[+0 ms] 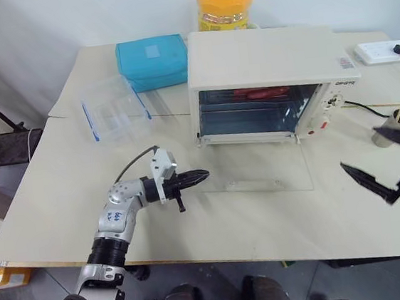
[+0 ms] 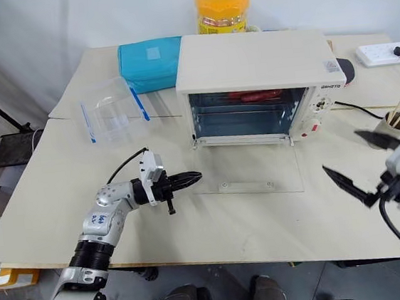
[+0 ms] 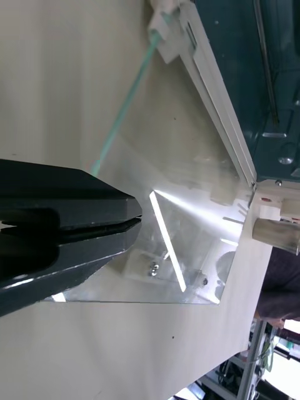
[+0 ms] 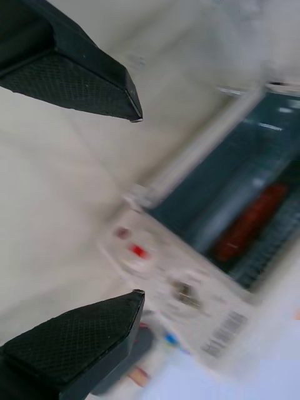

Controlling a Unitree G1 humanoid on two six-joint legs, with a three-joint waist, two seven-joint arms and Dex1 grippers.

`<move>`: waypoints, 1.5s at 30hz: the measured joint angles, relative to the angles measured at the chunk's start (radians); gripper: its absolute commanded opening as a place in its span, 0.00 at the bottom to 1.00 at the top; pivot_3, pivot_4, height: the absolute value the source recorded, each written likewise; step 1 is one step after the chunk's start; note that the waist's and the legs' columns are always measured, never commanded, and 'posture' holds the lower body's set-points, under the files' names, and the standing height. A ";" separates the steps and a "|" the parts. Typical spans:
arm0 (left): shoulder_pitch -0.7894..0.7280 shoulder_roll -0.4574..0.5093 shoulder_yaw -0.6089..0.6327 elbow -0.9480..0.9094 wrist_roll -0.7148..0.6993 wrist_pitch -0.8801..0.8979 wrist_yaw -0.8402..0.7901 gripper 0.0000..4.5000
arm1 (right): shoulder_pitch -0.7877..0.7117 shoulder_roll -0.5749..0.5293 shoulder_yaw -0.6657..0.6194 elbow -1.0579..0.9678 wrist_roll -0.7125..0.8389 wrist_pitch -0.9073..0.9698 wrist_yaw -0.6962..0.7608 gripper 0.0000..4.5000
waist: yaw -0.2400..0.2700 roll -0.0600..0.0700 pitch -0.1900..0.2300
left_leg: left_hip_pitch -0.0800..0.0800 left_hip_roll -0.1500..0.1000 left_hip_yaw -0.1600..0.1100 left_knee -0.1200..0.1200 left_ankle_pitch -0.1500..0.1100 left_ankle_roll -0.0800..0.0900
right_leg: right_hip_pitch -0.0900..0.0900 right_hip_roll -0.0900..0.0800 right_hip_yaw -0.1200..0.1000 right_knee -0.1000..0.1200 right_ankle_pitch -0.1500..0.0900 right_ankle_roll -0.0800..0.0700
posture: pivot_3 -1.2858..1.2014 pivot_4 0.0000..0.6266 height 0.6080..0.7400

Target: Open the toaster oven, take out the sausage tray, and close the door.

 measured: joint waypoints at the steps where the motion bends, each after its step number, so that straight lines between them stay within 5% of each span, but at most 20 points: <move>1: 0.010 0.001 0.006 -0.007 -0.005 0.002 0.001 0.01 | -0.023 -0.003 0.013 -0.008 -0.003 0.010 -0.007 1.00 | 0.000 0.000 0.000 | -0.001 0.000 0.000 0.000 0.000 0.000 | 0.000 0.000 0.000 0.000 0.000 0.000 | 0.52 0.24 1.00; 5: 0.055 0.008 0.060 -0.061 -0.053 0.023 0.004 0.01 | -0.108 -0.003 0.111 -0.014 -0.048 0.035 -0.043 1.00 | -0.002 0.000 0.000 | -0.001 -0.001 0.000 0.000 0.000 0.000 | 0.000 0.000 0.000 0.000 0.000 0.000 | 0.52 0.24 1.00; 8: 0.100 0.031 0.106 -0.137 -0.109 0.062 0.012 0.13 | -0.197 0.029 0.223 -0.018 -0.081 0.021 -0.053 1.00 | -0.007 0.000 0.000 | -0.001 0.001 0.000 0.000 0.000 0.000 | 0.000 0.000 -0.001 0.000 0.000 0.000 | 0.52 0.24 1.00; 13: 0.199 0.090 0.171 -0.278 -0.174 0.118 0.024 0.48 | -0.347 0.143 0.520 0.000 -0.271 -0.052 -0.113 1.00 | -0.026 0.001 0.000 | -0.001 0.001 0.000 0.000 0.000 0.000 | -0.001 0.000 -0.001 0.001 0.000 -0.001 | 0.52 0.24 1.00; 21: 0.302 0.154 0.256 -0.421 -0.215 0.142 0.069 0.99 | -0.612 0.248 0.738 0.219 -0.658 -0.207 -0.297 1.00 | -0.030 0.000 0.000 | -0.001 0.000 -0.002 0.000 0.000 -0.001 | -0.001 0.000 -0.001 0.002 -0.001 -0.002 | 0.52 0.24 1.00; 28: 0.351 0.149 0.271 -0.489 -0.226 0.141 0.130 0.99 | -0.756 0.294 0.863 0.384 -0.976 -0.171 -0.443 1.00 | -0.030 0.000 0.000 | -0.002 0.000 -0.003 0.000 0.000 -0.001 | -0.001 0.000 -0.002 0.002 -0.001 -0.002 | 0.52 0.24 1.00; 42: 0.330 0.129 0.219 -0.529 -0.231 0.160 0.175 0.99 | -0.893 0.344 0.927 0.583 -1.143 -0.170 -0.531 1.00 | -0.046 0.000 0.000 | -0.002 0.000 -0.003 0.000 0.000 -0.002 | -0.001 0.000 -0.003 0.002 -0.001 -0.003 | 0.52 0.24 1.00; 45: 0.308 0.123 0.212 -0.529 -0.230 0.161 0.178 1.00 | -0.919 0.359 0.943 0.631 -1.163 -0.203 -0.570 0.85 | -0.054 0.000 0.000 | -0.002 0.000 -0.003 -0.001 0.001 -0.002 | -0.001 0.000 -0.003 0.002 -0.001 -0.003 | 0.52 0.24 1.00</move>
